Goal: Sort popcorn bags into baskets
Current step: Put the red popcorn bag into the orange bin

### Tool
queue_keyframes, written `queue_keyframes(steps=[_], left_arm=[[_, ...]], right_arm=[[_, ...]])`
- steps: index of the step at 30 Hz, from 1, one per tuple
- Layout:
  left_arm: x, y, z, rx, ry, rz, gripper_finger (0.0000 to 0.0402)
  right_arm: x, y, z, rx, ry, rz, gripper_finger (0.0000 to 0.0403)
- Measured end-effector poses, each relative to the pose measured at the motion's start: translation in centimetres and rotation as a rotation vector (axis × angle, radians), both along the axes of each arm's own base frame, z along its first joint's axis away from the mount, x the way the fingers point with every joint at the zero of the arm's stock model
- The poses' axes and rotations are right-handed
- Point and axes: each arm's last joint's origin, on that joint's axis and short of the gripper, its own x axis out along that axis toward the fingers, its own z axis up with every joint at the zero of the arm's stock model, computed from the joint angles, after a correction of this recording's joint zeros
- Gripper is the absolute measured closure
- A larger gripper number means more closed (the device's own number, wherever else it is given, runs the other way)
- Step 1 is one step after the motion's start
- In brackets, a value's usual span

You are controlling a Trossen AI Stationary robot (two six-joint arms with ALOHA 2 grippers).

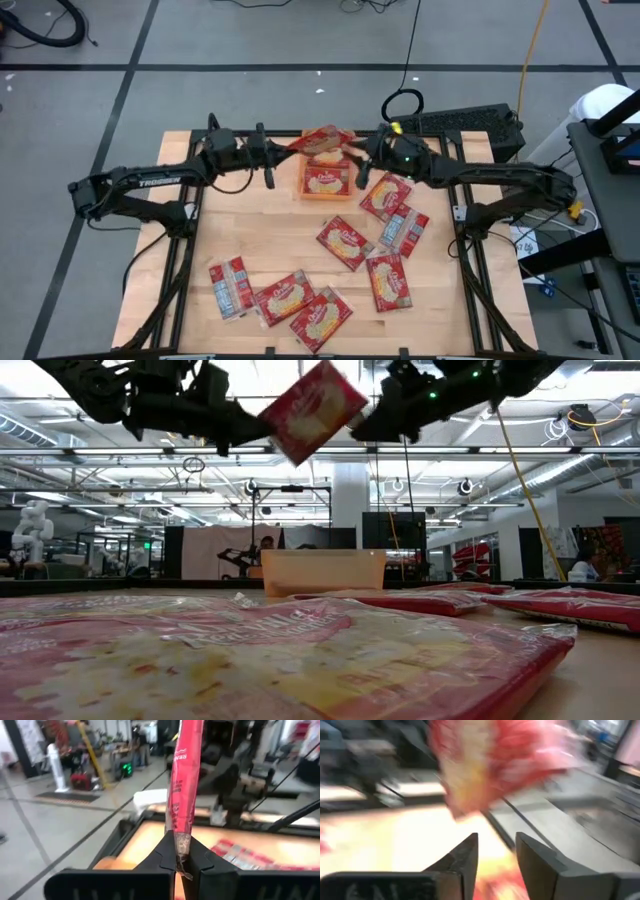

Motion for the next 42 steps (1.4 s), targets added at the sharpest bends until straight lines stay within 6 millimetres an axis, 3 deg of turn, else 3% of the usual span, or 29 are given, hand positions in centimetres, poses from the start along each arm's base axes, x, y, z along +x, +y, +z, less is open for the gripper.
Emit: queue_keyframes(steps=[3,8,19,23,28,32,36,42], left_arm=[[-0.9,0.8,-0.4,-0.029,0.069,0.045,0.0397],[-1.5,1.6,-1.4,-0.098,0.151,0.084,0.0393],[-1.5,1.1,-2.2,-0.131,0.233,0.023,0.0396],[-1.5,1.0,-2.3,-0.107,0.244,0.018,0.0394],[-1.5,1.0,-2.4,-0.082,0.262,0.010,0.0394],[-1.5,1.0,-2.4,-0.079,0.261,0.014,0.0395],[-1.5,1.2,-2.1,-0.057,0.233,0.065,0.0358],[-1.4,1.5,-1.9,-0.058,0.224,0.257,0.0232]], right_arm=[[-1.5,0.0,0.7,-0.009,0.046,-0.085,0.0256],[-2.2,-0.1,1.4,-0.001,0.033,-0.026,0.0236],[2.5,-1.3,3.8,-0.086,0.105,0.116,0.0222],[4.3,-2.1,3.5,-0.055,0.138,0.184,0.0222],[5.7,-3.1,2.2,-0.049,0.187,0.177,0.0248],[5.8,-3.5,1.7,-0.033,0.198,0.195,0.0311],[5.6,-4.0,2.0,-0.030,0.170,0.219,0.0386],[4.7,-5.8,1.8,0.037,0.169,0.145,0.0383]])
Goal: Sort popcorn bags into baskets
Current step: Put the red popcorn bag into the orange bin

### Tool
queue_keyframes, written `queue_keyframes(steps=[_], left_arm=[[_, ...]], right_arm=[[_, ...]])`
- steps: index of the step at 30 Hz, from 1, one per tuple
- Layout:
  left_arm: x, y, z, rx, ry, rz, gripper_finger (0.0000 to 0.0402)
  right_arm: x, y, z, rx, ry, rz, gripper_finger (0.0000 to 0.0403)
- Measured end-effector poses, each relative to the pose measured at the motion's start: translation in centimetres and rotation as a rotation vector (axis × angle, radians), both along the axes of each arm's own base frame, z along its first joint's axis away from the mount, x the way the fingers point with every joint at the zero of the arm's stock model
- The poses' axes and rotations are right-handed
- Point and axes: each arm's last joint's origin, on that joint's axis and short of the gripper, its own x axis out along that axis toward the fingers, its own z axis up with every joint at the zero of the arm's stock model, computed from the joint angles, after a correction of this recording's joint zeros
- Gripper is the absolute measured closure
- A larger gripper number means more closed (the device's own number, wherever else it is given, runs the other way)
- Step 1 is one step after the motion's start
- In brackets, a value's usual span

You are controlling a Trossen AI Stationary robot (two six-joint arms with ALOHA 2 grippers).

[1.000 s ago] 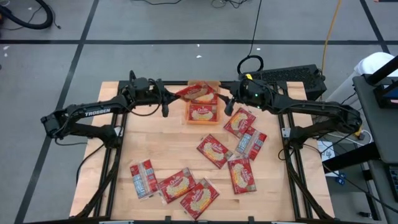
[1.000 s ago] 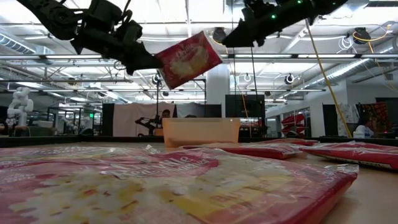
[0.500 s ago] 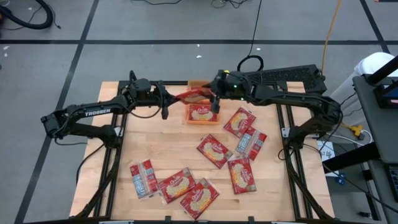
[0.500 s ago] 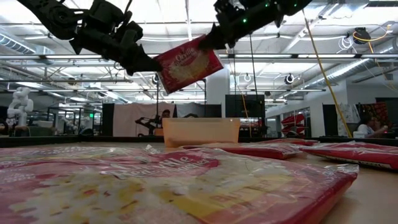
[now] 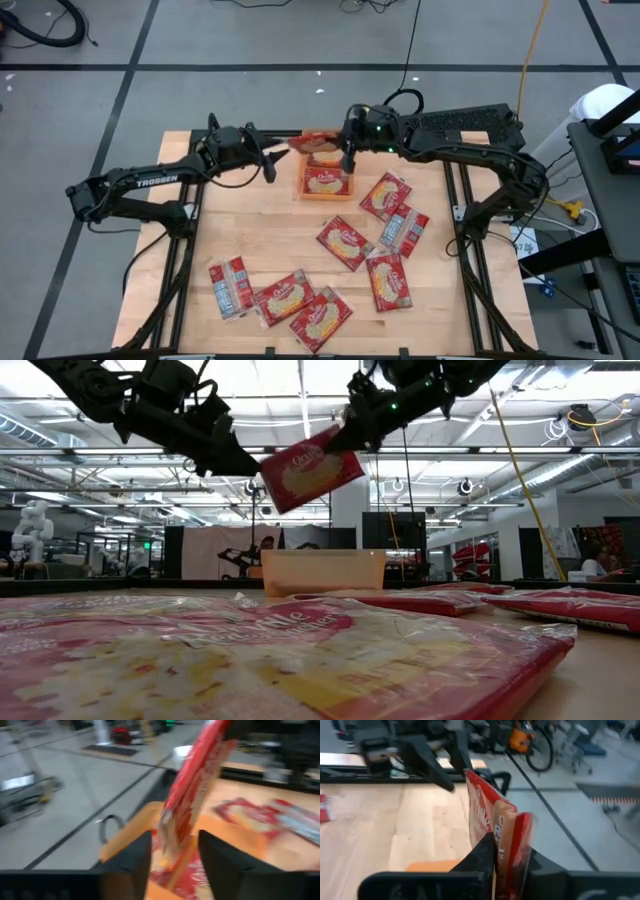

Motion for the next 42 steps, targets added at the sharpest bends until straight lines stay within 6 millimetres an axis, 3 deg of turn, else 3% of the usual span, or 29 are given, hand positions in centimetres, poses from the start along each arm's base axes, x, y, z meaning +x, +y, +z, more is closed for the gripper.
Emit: queue_keyframes(steps=[6,11,22,33,42], left_arm=[[-0.2,0.2,-0.1,-0.049,-0.019,0.216,0.0121],[0.1,-0.3,-0.2,-0.072,-0.014,0.200,0.0090],[0.9,-1.9,-0.3,-0.069,-0.009,0.127,0.0139],[1.2,-2.5,-0.3,-0.074,-0.007,0.101,0.0177],[1.4,-2.9,-0.3,-0.059,0.002,0.078,0.0172]], right_arm=[[-1.5,-2.2,-1.6,0.155,-0.028,-0.135,0.0394],[-2.6,-3.5,-3.4,0.264,-0.068,-0.230,0.0391],[-4.4,-5.4,-4.8,0.407,-0.180,-0.302,0.0386],[-2.4,-6.1,-8.9,0.483,-0.159,-0.291,0.0390],[-2.4,-7.5,-11.4,0.548,-0.123,-0.273,0.0379]])
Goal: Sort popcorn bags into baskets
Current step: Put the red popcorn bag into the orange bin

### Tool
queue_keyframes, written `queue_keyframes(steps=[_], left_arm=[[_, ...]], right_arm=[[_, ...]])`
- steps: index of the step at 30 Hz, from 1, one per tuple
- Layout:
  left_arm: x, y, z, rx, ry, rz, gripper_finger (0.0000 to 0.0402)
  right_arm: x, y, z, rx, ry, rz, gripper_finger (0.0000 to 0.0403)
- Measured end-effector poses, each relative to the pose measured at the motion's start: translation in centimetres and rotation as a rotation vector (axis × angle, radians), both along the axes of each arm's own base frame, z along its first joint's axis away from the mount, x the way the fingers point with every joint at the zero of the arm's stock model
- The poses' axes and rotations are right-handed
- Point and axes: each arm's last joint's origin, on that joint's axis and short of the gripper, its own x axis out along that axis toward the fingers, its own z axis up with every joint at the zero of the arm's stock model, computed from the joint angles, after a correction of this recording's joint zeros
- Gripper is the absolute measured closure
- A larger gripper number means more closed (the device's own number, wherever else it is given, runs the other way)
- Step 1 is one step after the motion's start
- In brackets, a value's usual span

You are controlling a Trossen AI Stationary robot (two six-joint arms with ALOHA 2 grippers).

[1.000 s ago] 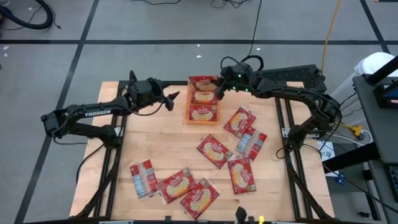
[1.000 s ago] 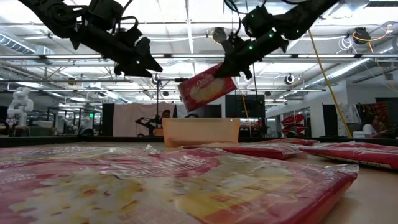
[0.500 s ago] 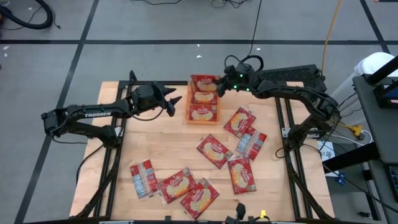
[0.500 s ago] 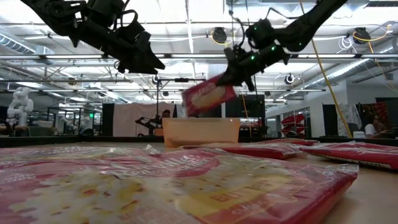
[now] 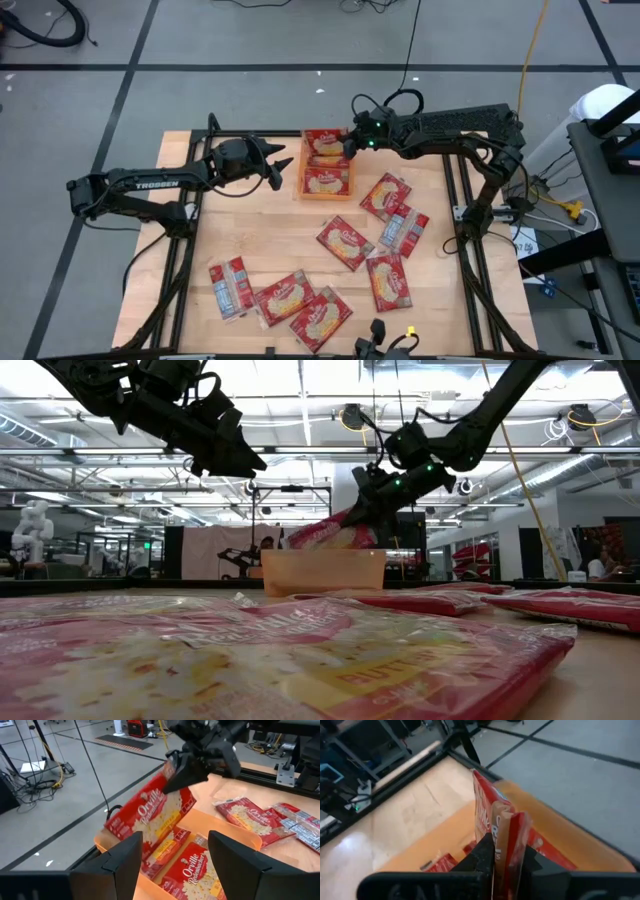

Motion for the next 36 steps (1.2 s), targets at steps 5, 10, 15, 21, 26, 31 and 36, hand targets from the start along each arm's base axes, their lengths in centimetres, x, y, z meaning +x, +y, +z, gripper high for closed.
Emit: queue_keyframes(steps=[5,10,15,21,26,31,36], left_arm=[[0.0,0.0,0.0,-0.008,-0.003,0.002,0.0172],[0.2,-0.5,-0.1,-0.035,-0.012,-0.029,0.0172],[0.3,-0.7,0.0,-0.032,-0.013,-0.040,0.0172],[0.3,-0.6,0.0,-0.029,-0.018,-0.040,0.0172],[0.3,-0.6,0.0,-0.030,-0.018,-0.040,0.0172],[0.3,-0.6,0.0,-0.031,-0.017,-0.039,0.0172],[0.2,-0.7,-0.1,-0.036,-0.004,-0.040,0.0172]], right_arm=[[0.3,-0.2,-1.2,-0.034,0.034,0.021,0.0361],[0.5,-0.4,-1.7,-0.083,0.044,0.039,0.0330],[0.3,-0.8,-1.6,-0.144,0.067,0.001,0.0287],[-0.2,-1.4,-1.7,-0.234,0.145,-0.090,0.0245],[-0.2,-1.6,-1.6,-0.283,0.178,-0.126,0.0229],[-0.1,-1.2,-1.0,-0.289,0.161,-0.121,0.0228],[0.9,0.5,-0.2,-0.301,0.134,-0.038,0.0240]])
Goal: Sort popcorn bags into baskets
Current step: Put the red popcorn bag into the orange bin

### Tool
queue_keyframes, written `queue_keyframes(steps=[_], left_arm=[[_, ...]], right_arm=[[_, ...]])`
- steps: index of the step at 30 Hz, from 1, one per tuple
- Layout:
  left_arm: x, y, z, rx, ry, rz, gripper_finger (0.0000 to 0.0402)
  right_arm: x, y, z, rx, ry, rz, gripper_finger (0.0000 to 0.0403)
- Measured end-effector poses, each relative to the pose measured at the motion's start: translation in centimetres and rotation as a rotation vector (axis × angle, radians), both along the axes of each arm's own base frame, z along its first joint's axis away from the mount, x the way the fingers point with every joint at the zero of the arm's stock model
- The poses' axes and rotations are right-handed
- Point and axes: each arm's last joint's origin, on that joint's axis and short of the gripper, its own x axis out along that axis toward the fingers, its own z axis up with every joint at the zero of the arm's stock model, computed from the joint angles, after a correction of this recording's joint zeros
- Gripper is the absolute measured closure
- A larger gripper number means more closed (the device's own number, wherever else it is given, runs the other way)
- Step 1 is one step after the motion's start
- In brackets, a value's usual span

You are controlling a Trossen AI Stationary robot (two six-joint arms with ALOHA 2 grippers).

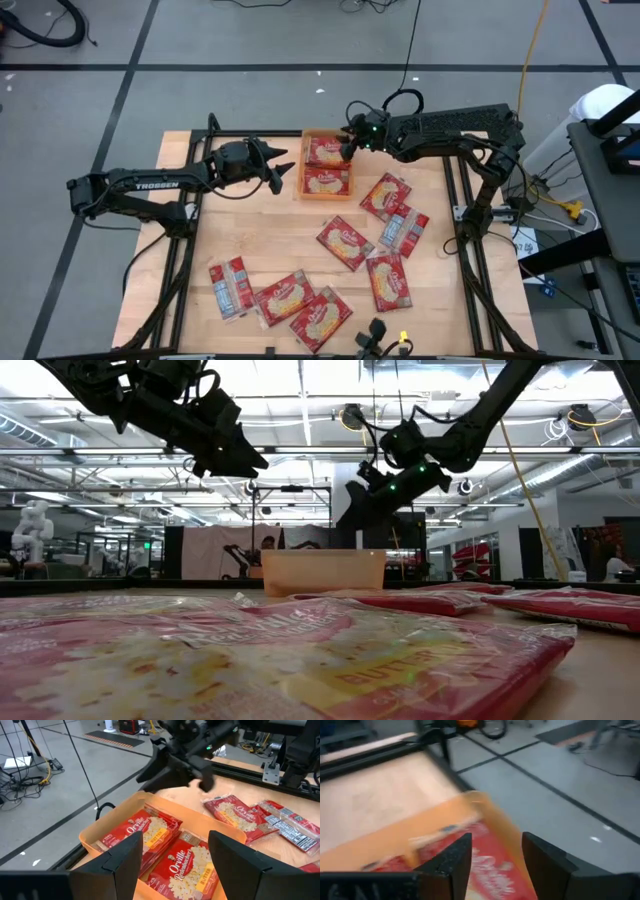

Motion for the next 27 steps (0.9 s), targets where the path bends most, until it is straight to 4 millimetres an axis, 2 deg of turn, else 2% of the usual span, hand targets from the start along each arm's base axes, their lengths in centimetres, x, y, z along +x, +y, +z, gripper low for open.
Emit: queue_keyframes(steps=[6,12,16,20,23,27], left_arm=[[0.0,0.0,0.0,0.002,0.007,-0.001,0.0172],[0.1,-0.3,-0.1,-0.005,0.006,-0.013,0.0172],[0.4,-1.0,-0.1,-0.016,0.000,-0.040,0.0172],[0.7,-1.6,0.2,-0.005,-0.023,-0.069,0.0172],[0.8,-1.9,0.3,0.002,-0.043,-0.082,0.0172],[0.9,-2.3,0.4,0.003,-0.048,-0.099,0.0172]], right_arm=[[1.4,1.9,0.0,0.083,0.111,0.109,0.0288],[1.2,1.8,-0.2,0.095,0.147,0.123,0.0350],[1.4,2.2,0.0,0.183,0.231,0.159,0.0383],[3.3,3.2,1.4,0.133,0.299,0.256,0.0397],[4.5,2.9,2.4,0.059,0.335,0.268,0.0398],[4.8,1.2,1.4,0.088,0.423,0.263,0.0399]])
